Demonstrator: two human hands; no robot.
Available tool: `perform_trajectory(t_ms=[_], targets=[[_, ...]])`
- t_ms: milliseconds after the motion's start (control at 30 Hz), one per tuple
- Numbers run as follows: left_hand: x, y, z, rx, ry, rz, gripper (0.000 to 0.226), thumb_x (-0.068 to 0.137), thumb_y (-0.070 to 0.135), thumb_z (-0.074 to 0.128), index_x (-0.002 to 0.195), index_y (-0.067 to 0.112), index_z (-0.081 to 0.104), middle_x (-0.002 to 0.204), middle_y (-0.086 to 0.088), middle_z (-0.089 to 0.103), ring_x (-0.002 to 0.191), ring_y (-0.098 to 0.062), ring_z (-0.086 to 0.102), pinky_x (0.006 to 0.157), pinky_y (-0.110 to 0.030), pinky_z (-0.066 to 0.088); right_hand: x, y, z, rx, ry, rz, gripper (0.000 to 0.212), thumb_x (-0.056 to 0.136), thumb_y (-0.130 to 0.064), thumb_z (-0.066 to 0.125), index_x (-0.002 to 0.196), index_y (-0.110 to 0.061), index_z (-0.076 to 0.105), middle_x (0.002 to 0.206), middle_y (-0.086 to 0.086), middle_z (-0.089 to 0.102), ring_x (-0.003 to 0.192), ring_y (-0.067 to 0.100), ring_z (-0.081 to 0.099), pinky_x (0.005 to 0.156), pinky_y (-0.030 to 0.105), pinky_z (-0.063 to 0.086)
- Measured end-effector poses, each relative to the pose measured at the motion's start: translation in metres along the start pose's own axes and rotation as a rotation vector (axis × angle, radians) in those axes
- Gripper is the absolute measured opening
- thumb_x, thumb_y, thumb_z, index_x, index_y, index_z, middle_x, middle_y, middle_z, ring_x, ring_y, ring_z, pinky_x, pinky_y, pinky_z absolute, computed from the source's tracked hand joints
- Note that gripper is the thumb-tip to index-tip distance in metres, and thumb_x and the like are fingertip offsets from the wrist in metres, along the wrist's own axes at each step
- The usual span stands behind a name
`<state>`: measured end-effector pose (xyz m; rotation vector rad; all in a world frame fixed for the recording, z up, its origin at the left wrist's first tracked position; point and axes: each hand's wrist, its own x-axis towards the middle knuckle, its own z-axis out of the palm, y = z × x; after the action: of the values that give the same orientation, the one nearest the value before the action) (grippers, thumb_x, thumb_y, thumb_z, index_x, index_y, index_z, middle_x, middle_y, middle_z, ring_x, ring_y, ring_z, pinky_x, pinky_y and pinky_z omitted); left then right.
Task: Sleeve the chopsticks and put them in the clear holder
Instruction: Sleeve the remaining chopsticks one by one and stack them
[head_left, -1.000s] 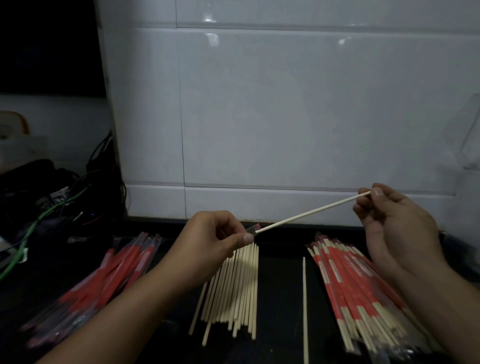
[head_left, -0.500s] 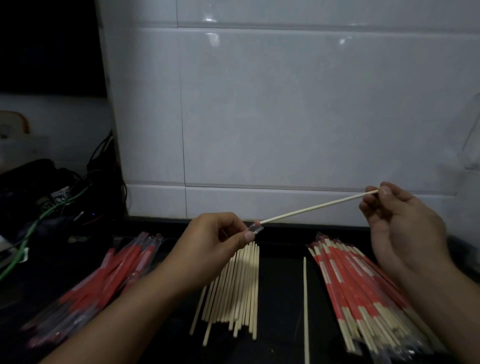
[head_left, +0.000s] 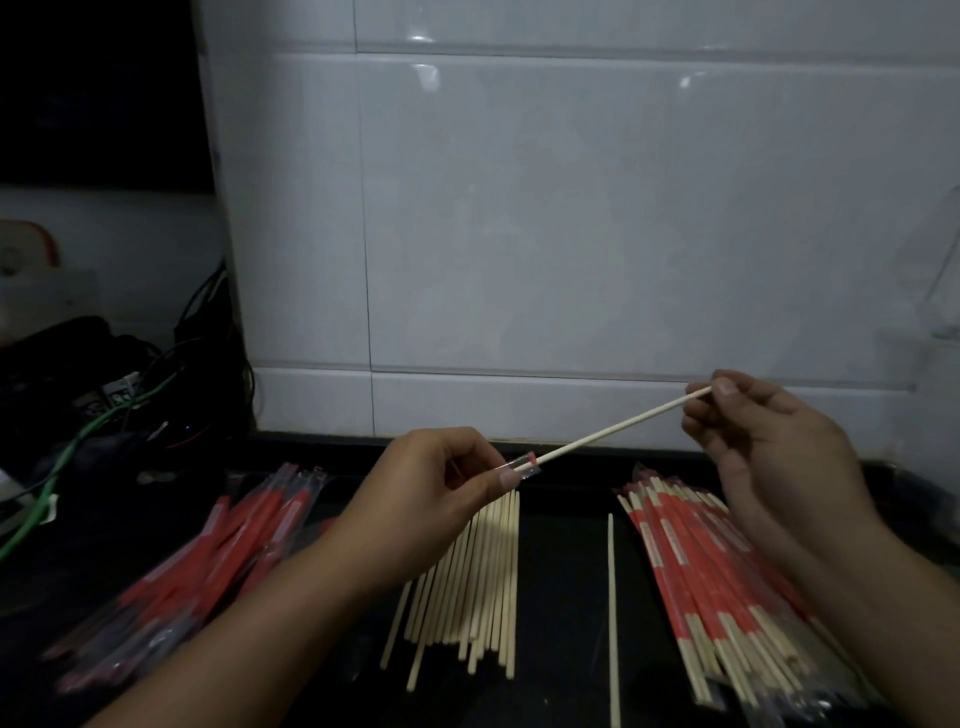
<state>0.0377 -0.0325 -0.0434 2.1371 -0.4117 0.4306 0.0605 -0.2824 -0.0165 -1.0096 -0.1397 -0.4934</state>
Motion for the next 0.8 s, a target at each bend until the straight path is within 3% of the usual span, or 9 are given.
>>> perform_trajectory(t_ms=[133, 233, 333, 400, 500, 567, 667, 800], targets=[[-0.001, 0.000, 0.002, 0.014, 0.011, -0.002, 0.010, 0.086, 0.043, 0.069, 0.084, 0.034, 0.071, 0.080, 0.012, 0.070, 0.074, -0.004, 0.064, 0.069, -0.032, 0.059, -0.015, 0.013, 0.003, -0.562, -0.163, -0.211, 0.016, 0.093, -0.006, 0.062, 0.089, -0.019, 0.072, 0.075, 0.002, 0.073, 0.066, 0.012, 0.068, 0.066, 0.023, 0.057], [0.000, 0.000, 0.002, -0.004, 0.029, -0.004, 0.008, 0.086, 0.042, 0.069, 0.083, 0.034, 0.071, 0.080, 0.011, 0.070, 0.073, -0.005, 0.065, 0.070, -0.032, 0.059, -0.033, 0.024, 0.010, -0.822, -0.452, -0.392, 0.022, 0.089, -0.006, 0.067, 0.095, -0.025, 0.076, 0.079, -0.010, 0.071, 0.075, 0.008, 0.068, 0.070, 0.017, 0.052], [-0.001, 0.001, 0.002, -0.019, 0.020, -0.006, 0.006, 0.086, 0.039, 0.071, 0.084, 0.034, 0.070, 0.080, 0.014, 0.070, 0.073, -0.003, 0.065, 0.068, -0.025, 0.056, -0.046, 0.034, 0.015, -0.957, -0.742, -0.323, 0.039, 0.091, -0.015, 0.066, 0.123, -0.038, 0.064, 0.097, -0.018, 0.066, 0.095, 0.001, 0.062, 0.078, 0.013, 0.047], [0.000, 0.000, 0.001, -0.028, 0.025, -0.014, 0.004, 0.087, 0.036, 0.072, 0.084, 0.032, 0.070, 0.079, 0.011, 0.070, 0.070, -0.004, 0.066, 0.065, -0.025, 0.056, -0.046, 0.035, 0.013, -1.039, -0.789, -0.289, 0.051, 0.092, -0.019, 0.065, 0.134, -0.044, 0.050, 0.105, -0.018, 0.062, 0.098, 0.001, 0.060, 0.081, 0.017, 0.049], [0.002, -0.002, -0.002, -0.067, 0.070, -0.038, 0.005, 0.087, 0.032, 0.073, 0.083, 0.029, 0.071, 0.077, 0.005, 0.072, 0.064, -0.007, 0.067, 0.062, -0.026, 0.057, -0.034, 0.015, 0.005, -1.231, -0.883, -0.354, 0.044, 0.085, -0.020, 0.073, 0.121, -0.043, 0.059, 0.097, -0.020, 0.061, 0.086, 0.004, 0.060, 0.071, 0.016, 0.046], [0.003, -0.001, -0.004, -0.099, 0.090, -0.058, 0.006, 0.088, 0.030, 0.072, 0.083, 0.027, 0.072, 0.076, 0.005, 0.072, 0.061, -0.007, 0.067, 0.062, -0.028, 0.057, -0.029, -0.004, 0.004, -1.401, -1.112, -0.213, 0.032, 0.083, -0.023, 0.075, 0.108, -0.041, 0.066, 0.095, -0.027, 0.060, 0.086, 0.000, 0.060, 0.073, 0.013, 0.045], [0.004, -0.001, -0.005, -0.145, 0.098, -0.097, 0.008, 0.090, 0.029, 0.070, 0.086, 0.023, 0.072, 0.076, 0.003, 0.073, 0.059, -0.009, 0.066, 0.064, -0.033, 0.056, -0.037, -0.014, 0.008, -1.506, -1.448, 0.125, 0.036, 0.084, -0.025, 0.075, 0.113, -0.045, 0.065, 0.104, -0.029, 0.052, 0.091, 0.001, 0.059, 0.085, 0.023, 0.050], [0.005, -0.001, -0.006, -0.191, 0.085, -0.126, 0.009, 0.091, 0.029, 0.068, 0.090, 0.022, 0.072, 0.078, 0.001, 0.074, 0.060, -0.010, 0.066, 0.056, -0.028, 0.050, -0.047, -0.001, 0.016, -1.454, -1.500, 0.177, 0.020, 0.085, -0.025, 0.073, 0.102, -0.036, 0.068, 0.110, -0.023, 0.046, 0.097, -0.004, 0.054, 0.092, 0.028, 0.049]])
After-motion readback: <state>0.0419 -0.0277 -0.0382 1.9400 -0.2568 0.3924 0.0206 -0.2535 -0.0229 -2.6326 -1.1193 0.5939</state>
